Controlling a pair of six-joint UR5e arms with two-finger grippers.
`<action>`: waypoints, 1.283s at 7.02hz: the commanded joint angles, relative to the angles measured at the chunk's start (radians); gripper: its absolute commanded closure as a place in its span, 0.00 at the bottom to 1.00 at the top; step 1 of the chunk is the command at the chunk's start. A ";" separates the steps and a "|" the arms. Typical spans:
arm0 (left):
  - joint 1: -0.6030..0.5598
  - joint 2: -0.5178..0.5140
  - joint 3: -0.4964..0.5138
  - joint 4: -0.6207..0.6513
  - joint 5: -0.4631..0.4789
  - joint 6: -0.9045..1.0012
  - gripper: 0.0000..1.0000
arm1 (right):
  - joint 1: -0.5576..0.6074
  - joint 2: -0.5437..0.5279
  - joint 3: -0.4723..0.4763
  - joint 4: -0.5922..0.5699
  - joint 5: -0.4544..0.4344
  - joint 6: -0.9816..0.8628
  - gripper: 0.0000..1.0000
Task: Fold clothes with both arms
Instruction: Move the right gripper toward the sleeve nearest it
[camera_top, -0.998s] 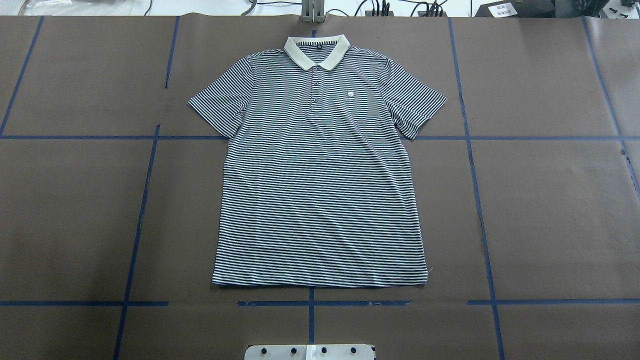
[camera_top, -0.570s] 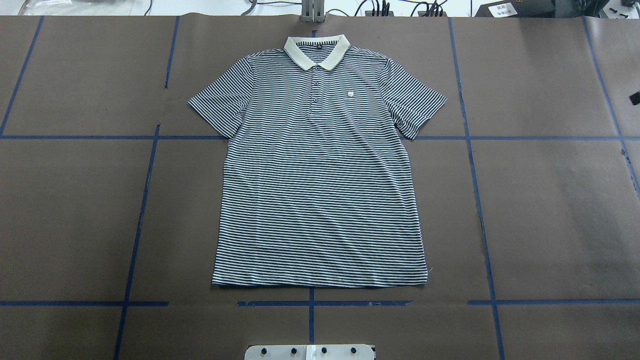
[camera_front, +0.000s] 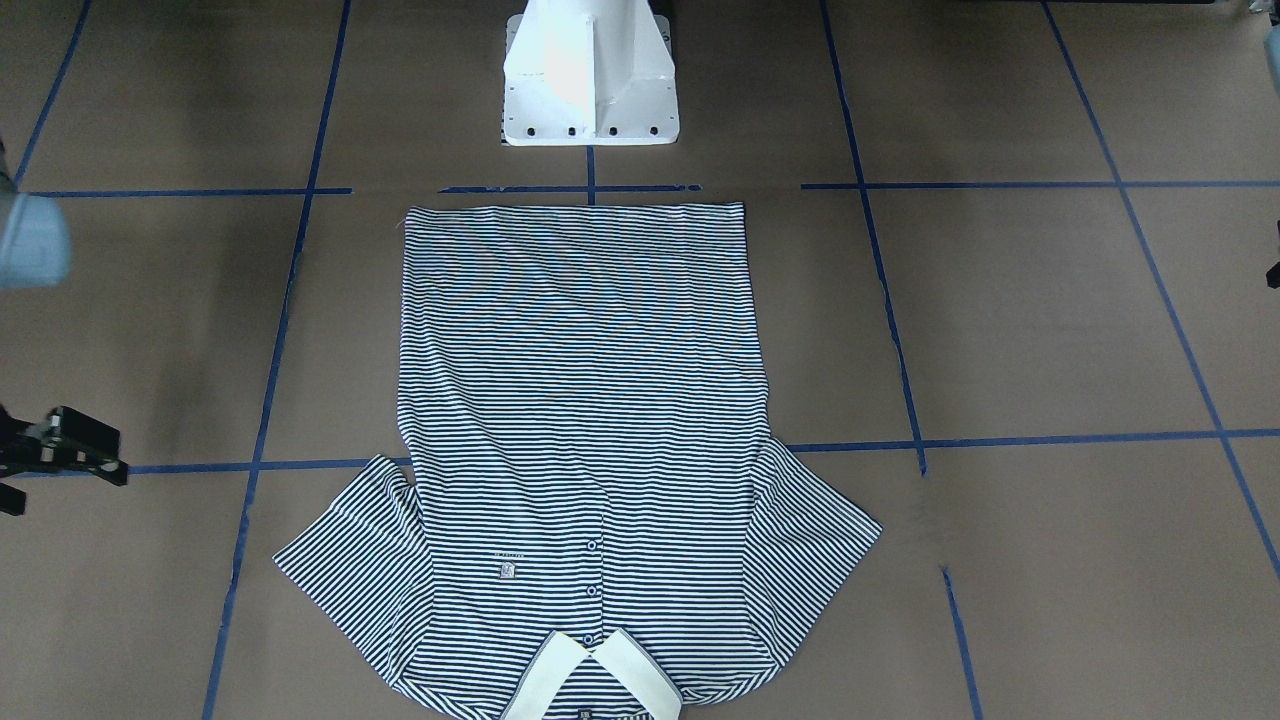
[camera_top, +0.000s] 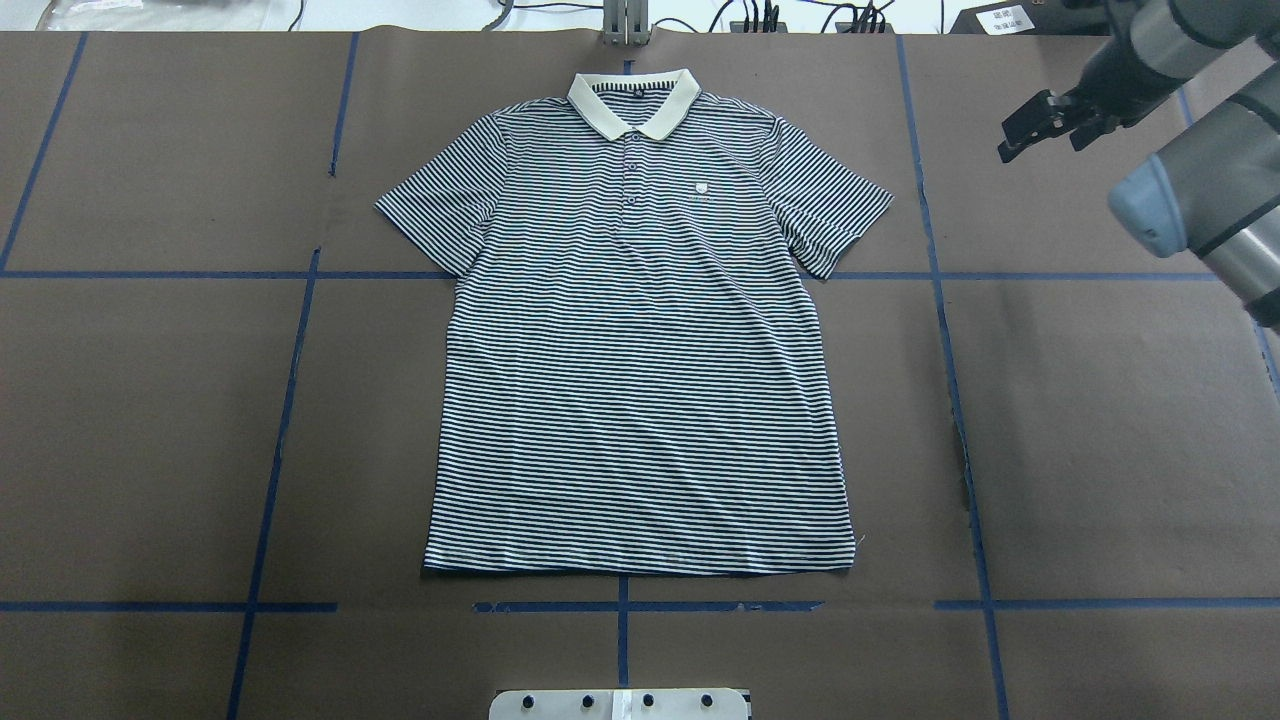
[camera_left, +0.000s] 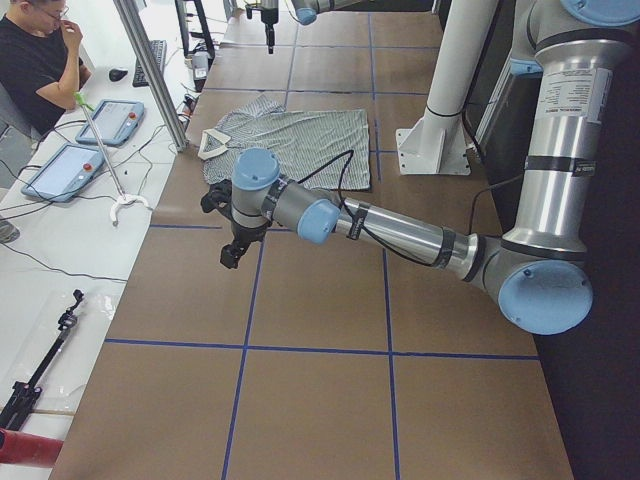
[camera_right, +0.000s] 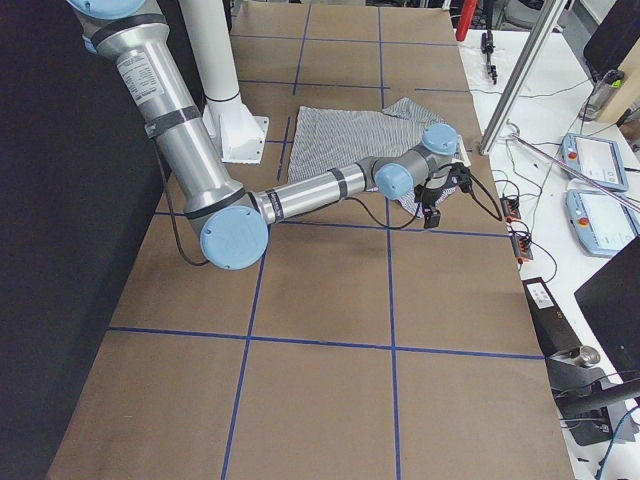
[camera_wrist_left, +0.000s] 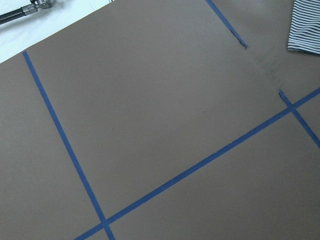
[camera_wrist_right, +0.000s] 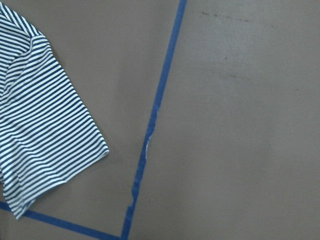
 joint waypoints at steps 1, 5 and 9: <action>0.070 -0.053 0.019 -0.061 0.005 -0.173 0.00 | -0.070 0.091 -0.097 0.089 -0.052 0.143 0.00; 0.070 -0.053 0.014 -0.101 0.003 -0.239 0.00 | -0.202 0.085 -0.257 0.403 -0.223 0.360 0.00; 0.070 -0.052 0.013 -0.106 0.001 -0.247 0.00 | -0.222 0.130 -0.323 0.406 -0.280 0.352 0.16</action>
